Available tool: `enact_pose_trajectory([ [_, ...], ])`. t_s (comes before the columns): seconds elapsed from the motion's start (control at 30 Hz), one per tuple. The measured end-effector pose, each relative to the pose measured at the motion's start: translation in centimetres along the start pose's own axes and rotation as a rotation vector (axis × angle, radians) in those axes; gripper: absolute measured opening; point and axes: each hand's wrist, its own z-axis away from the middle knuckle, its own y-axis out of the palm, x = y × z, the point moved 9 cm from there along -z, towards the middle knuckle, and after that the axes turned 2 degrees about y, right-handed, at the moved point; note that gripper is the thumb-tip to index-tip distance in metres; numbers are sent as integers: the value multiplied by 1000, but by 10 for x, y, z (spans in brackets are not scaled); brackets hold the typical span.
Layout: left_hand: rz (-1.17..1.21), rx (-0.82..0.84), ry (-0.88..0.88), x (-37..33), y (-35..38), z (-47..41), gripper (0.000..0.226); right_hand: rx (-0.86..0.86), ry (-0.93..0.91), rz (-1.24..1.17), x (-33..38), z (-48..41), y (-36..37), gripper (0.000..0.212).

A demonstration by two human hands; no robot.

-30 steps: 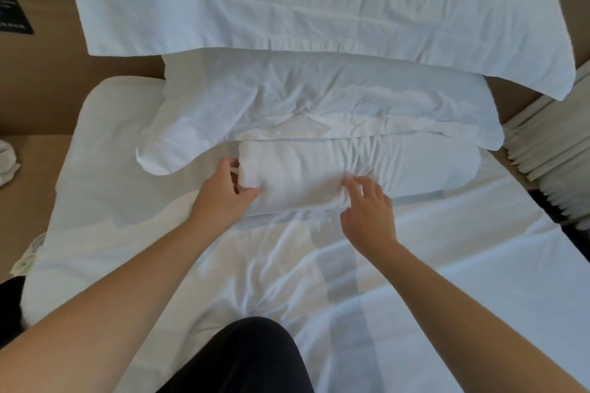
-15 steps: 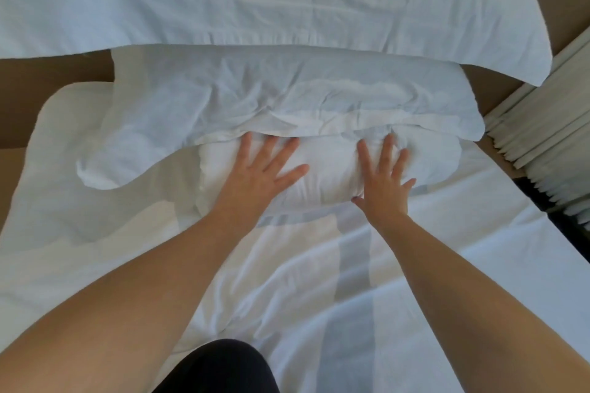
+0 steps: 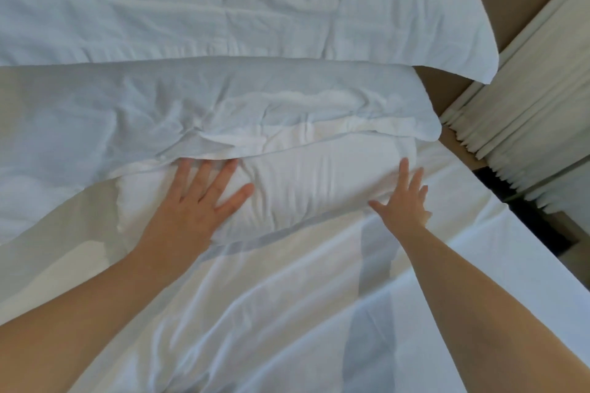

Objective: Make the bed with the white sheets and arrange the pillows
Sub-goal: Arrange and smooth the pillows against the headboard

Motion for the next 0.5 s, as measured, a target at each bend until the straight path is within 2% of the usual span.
enact_pose_trajectory([
  [0.07,-65,-2,91,-16,0,-6,118,46,41,84,-52,12,23,101],
  [0.2,-118,39,246,-73,-4,-55,83,178,98,156,-123,21,74,79],
  [0.33,-251,123,399,-146,0,-132,74,81,8,147,-116,-10,87,72],
  [0.5,-395,-8,473,-206,-2,-213,73,-71,-102,113,-115,-57,90,68],
])
